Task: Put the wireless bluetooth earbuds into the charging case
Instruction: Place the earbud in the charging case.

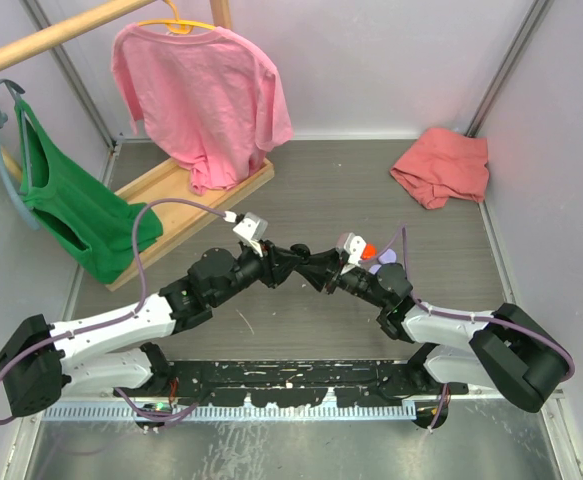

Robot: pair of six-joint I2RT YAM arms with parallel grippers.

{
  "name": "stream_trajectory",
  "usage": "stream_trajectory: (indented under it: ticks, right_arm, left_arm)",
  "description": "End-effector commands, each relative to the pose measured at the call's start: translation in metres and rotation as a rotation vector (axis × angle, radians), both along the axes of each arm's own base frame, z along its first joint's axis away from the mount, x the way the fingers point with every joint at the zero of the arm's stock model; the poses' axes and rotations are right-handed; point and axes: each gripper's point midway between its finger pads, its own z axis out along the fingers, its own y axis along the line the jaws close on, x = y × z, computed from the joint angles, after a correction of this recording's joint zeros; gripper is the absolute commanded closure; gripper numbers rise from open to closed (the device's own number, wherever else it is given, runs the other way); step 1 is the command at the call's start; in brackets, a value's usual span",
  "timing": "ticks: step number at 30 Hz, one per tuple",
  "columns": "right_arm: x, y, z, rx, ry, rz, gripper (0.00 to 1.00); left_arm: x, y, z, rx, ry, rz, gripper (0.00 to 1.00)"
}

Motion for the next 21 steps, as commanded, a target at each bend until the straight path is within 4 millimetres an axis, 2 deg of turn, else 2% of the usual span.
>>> stream_trajectory:
  ticks: [1,13,21]
  right_arm:
    - [0.004,-0.007,0.039,0.091,-0.119,-0.048,0.98]
    - [0.003,-0.01,0.036,0.083,-0.109,-0.053,0.97]
    - [0.0,-0.008,0.035,0.077,-0.102,-0.033,0.97]
  left_arm:
    - [-0.004,-0.003,0.015,-0.02,-0.013,-0.018,0.67]
    - [-0.014,-0.002,0.042,-0.042,0.011,-0.06,0.44]
    - [-0.019,-0.008,0.053,-0.068,0.064,-0.156,0.4]
